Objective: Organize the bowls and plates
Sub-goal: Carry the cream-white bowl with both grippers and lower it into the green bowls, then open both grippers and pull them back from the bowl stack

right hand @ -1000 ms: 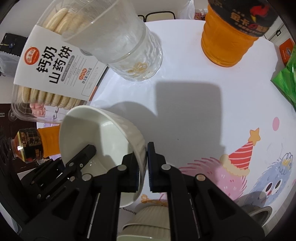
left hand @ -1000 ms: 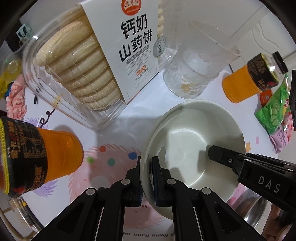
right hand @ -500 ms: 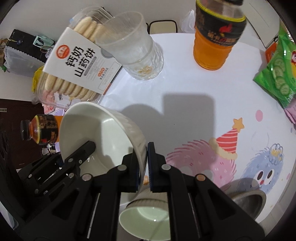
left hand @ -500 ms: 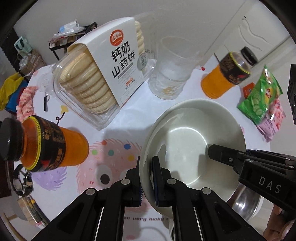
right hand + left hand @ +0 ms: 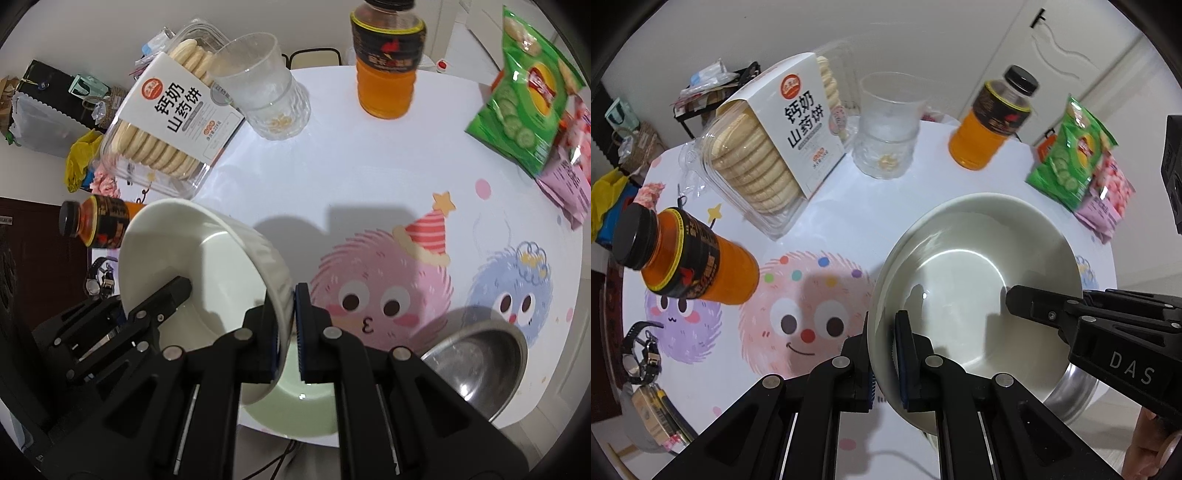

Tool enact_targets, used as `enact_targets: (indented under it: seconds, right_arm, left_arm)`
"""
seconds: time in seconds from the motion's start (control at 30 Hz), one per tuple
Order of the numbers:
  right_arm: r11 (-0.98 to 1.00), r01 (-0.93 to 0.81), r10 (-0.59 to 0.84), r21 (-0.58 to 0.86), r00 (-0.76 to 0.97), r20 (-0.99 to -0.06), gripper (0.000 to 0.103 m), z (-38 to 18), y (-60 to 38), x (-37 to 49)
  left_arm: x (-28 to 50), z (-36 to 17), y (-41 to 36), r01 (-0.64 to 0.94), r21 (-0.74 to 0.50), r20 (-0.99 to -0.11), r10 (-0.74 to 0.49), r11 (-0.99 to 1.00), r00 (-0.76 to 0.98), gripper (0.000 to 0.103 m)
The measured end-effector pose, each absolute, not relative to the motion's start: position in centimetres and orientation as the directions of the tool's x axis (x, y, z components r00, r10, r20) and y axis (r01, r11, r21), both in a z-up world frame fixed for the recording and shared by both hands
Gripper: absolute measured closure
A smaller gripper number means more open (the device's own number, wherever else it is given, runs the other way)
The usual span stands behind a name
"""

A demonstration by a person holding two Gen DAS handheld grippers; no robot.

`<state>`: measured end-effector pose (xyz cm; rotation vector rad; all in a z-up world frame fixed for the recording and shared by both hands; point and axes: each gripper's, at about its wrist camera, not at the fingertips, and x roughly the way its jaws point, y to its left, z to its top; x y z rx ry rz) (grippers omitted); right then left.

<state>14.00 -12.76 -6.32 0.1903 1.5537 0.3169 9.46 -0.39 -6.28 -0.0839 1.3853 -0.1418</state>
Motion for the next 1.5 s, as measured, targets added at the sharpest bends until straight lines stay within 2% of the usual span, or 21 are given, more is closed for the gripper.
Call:
enact_targets:
  seconds: [0.53,1.27,1.5]
  right_arm:
    - [0.956,-0.026,0.294,0.294,-0.008,-0.956,0.093,-5.9,-15.3,9.0]
    - [0.948,0.057,0.318,0.314,-0.093,-0.944,0.093,-10.4,-18.4,5.1]
    - [0.941,0.076,0.338,0.331,-0.117,-0.934,0.083,-10.9,-18.0,5.2]
  left_arm:
    - [5.6,-6.6,-3.2,0.174,-0.141,-0.977,-0.165,0.975,0.133,0.094]
    - [2.3,-9.8,-5.5,0.214,-0.15,-0.983,-0.168,0.965,0.068,0.093]
    - [2.7,-9.9,-4.8,0.152,-0.202,-0.975,-0.213,0.967,0.059,0.09]
